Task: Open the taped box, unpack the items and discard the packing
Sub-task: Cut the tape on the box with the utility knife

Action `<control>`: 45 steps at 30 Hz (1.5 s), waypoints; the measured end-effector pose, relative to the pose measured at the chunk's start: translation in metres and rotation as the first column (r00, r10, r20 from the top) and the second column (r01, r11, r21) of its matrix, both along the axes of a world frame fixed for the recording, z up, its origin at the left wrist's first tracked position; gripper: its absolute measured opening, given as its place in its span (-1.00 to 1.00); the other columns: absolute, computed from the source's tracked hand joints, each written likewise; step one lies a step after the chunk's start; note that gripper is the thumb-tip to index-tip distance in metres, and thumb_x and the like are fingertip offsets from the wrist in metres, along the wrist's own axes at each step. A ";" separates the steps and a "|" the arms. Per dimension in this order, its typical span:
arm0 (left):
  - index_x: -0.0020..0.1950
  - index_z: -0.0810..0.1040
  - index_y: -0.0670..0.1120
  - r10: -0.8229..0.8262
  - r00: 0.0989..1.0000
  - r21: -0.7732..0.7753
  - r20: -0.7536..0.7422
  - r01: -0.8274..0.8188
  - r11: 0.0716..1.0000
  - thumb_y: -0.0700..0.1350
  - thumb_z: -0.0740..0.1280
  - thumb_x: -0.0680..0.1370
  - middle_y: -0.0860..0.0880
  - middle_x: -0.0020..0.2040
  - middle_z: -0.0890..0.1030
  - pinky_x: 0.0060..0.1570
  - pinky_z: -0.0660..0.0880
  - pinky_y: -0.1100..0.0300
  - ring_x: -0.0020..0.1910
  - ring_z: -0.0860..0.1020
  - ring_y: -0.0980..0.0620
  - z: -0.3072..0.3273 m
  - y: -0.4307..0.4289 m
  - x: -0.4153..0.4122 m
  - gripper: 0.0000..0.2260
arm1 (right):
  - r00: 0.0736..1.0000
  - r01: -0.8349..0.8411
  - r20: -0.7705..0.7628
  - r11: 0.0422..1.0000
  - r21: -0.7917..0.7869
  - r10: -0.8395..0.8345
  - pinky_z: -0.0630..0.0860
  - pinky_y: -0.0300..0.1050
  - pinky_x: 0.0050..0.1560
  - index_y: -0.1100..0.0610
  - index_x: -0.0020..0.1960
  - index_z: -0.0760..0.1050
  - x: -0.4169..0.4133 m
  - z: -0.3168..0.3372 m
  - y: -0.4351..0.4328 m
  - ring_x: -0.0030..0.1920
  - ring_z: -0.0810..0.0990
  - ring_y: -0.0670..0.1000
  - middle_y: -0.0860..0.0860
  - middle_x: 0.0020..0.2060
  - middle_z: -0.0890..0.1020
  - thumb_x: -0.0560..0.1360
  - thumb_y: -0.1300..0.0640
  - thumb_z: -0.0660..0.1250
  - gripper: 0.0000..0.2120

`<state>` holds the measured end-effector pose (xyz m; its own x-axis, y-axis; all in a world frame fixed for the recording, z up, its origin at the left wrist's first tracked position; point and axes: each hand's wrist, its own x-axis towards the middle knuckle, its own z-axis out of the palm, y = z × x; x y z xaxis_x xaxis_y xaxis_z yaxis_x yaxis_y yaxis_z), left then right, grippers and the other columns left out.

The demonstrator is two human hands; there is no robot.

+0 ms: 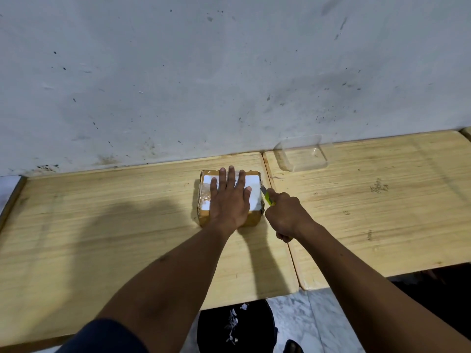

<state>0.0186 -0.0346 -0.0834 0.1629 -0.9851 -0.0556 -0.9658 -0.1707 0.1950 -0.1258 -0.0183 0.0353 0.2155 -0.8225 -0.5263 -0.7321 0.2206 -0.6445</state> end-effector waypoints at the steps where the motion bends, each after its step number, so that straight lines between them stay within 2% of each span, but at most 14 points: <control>1: 0.61 -0.06 0.02 0.001 1.000 0.000 -0.002 -0.001 1.000 0.11 -0.16 0.69 -0.05 0.62 -0.10 0.52 -0.21 -0.10 0.58 -0.22 -0.10 0.000 0.000 0.000 -0.51 | 1.000 -0.008 -0.003 1.000 -0.006 0.008 0.49 -0.06 -0.48 0.05 0.48 0.29 0.000 0.000 0.003 -0.54 0.47 0.12 0.13 -0.31 0.52 0.50 0.26 0.09 -0.45; 6: 0.61 -0.06 0.02 -0.002 1.000 0.009 -0.023 0.002 1.000 0.10 -0.16 0.69 -0.05 0.62 -0.11 0.53 -0.21 -0.11 0.58 -0.23 -0.10 0.002 0.000 0.001 -0.51 | 0.999 -0.041 -0.017 0.999 -0.036 0.040 0.53 -0.04 -0.50 0.01 0.48 0.30 0.000 0.001 0.012 -0.58 0.46 0.11 0.12 -0.35 0.51 0.49 0.26 0.07 -0.44; 15: 0.61 -0.05 0.01 0.006 1.000 0.011 -0.004 -0.006 1.000 0.10 -0.15 0.69 -0.06 0.62 -0.11 0.52 -0.21 -0.11 0.58 -0.22 -0.11 0.003 -0.001 -0.001 -0.51 | 0.997 -0.065 -0.041 0.998 0.012 0.065 0.45 -0.16 -0.59 0.08 0.49 0.27 -0.004 0.009 0.025 -0.57 0.47 0.08 0.13 -0.35 0.50 0.54 0.21 0.05 -0.49; 23: 0.61 -0.10 0.03 0.020 1.000 0.023 0.013 -0.020 1.000 0.13 -0.15 0.69 -0.05 0.62 -0.16 0.51 -0.25 -0.10 0.58 -0.24 -0.10 0.003 -0.002 -0.002 -0.50 | 0.992 -0.099 -0.078 0.995 0.034 0.101 0.45 -0.16 -0.59 0.03 0.48 0.29 -0.006 0.004 0.033 -0.60 0.48 0.07 0.14 -0.31 0.51 0.40 0.34 0.03 -0.34; 29: 0.61 -0.10 0.03 0.013 1.000 0.030 -0.001 -0.012 0.999 0.13 -0.15 0.69 -0.04 0.62 -0.17 0.52 -0.24 -0.09 0.57 -0.25 -0.09 0.003 -0.002 -0.001 -0.50 | 0.991 -0.105 -0.077 0.994 0.030 0.107 0.47 -0.14 -0.60 0.05 0.49 0.28 -0.009 0.001 0.031 -0.59 0.48 0.09 0.12 -0.32 0.48 0.43 0.33 0.04 -0.37; 33: 0.61 -0.10 0.03 0.004 1.000 0.028 -0.023 -0.004 1.000 0.13 -0.15 0.69 -0.03 0.62 -0.16 0.52 -0.25 -0.08 0.57 -0.25 -0.08 0.004 -0.002 0.001 -0.50 | 0.999 -0.047 -0.019 0.997 0.065 0.049 0.49 -0.11 -0.53 0.02 0.51 0.26 -0.018 -0.002 0.030 -0.55 0.49 0.12 0.11 -0.28 0.48 0.43 0.33 0.03 -0.35; 36: 0.61 -0.07 0.03 -0.011 0.998 0.021 -0.057 0.013 1.000 0.12 -0.13 0.69 -0.03 0.62 -0.14 0.52 -0.24 -0.08 0.58 -0.24 -0.08 0.005 -0.001 0.004 -0.50 | 0.992 0.070 0.094 0.991 0.111 -0.081 0.34 -0.22 -0.58 -0.06 0.51 0.27 -0.039 -0.004 0.022 -0.63 0.40 0.06 0.07 -0.40 0.43 0.47 0.30 0.09 -0.36; 39: 0.61 -0.05 0.03 -0.020 0.997 0.012 -0.074 0.021 1.000 0.10 -0.11 0.69 -0.03 0.62 -0.12 0.53 -0.22 -0.09 0.58 -0.23 -0.08 0.007 0.000 0.005 -0.51 | 0.946 0.209 0.229 0.971 0.117 -0.231 0.27 -0.24 -0.55 -0.15 0.46 0.34 -0.061 -0.007 0.017 -0.63 0.36 0.04 0.02 -0.46 0.38 0.60 0.11 0.22 -0.56; 41: 0.61 -0.06 0.03 -0.024 0.996 0.014 -0.091 0.025 1.000 0.09 -0.09 0.69 -0.03 0.62 -0.13 0.53 -0.23 -0.09 0.58 -0.24 -0.08 0.008 0.001 0.005 -0.51 | 0.905 0.310 0.277 0.946 0.090 -0.323 0.26 -0.25 -0.56 -0.16 0.43 0.39 -0.070 -0.015 0.011 -0.63 0.34 0.04 0.03 -0.46 0.37 0.61 0.01 0.26 -0.61; 43: 0.61 -0.06 0.02 -0.033 0.994 0.013 -0.102 0.035 0.999 0.11 -0.08 0.68 -0.04 0.62 -0.14 0.52 -0.23 -0.09 0.58 -0.25 -0.08 0.008 0.003 0.005 -0.49 | 0.883 0.359 0.296 0.931 0.072 -0.364 0.26 -0.23 -0.57 -0.16 0.45 0.37 -0.074 -0.025 0.005 -0.62 0.33 0.04 0.06 -0.43 0.37 0.62 0.02 0.25 -0.60; 45: 0.61 -0.07 0.02 -0.038 0.993 0.016 -0.109 0.040 0.999 0.14 -0.07 0.68 -0.04 0.62 -0.15 0.52 -0.23 -0.09 0.57 -0.26 -0.08 0.007 0.003 0.006 -0.47 | 0.887 0.364 0.292 0.931 0.032 -0.357 0.29 -0.18 -0.55 -0.11 0.50 0.29 -0.074 -0.034 -0.001 -0.58 0.34 0.05 0.08 -0.39 0.40 0.65 0.12 0.18 -0.56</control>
<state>0.0247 -0.0315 -0.0763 0.1165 -0.9892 -0.0893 -0.9449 -0.1381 0.2967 -0.1995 -0.0198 0.0008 0.0412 -0.8837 -0.4663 -0.3867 0.4162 -0.8229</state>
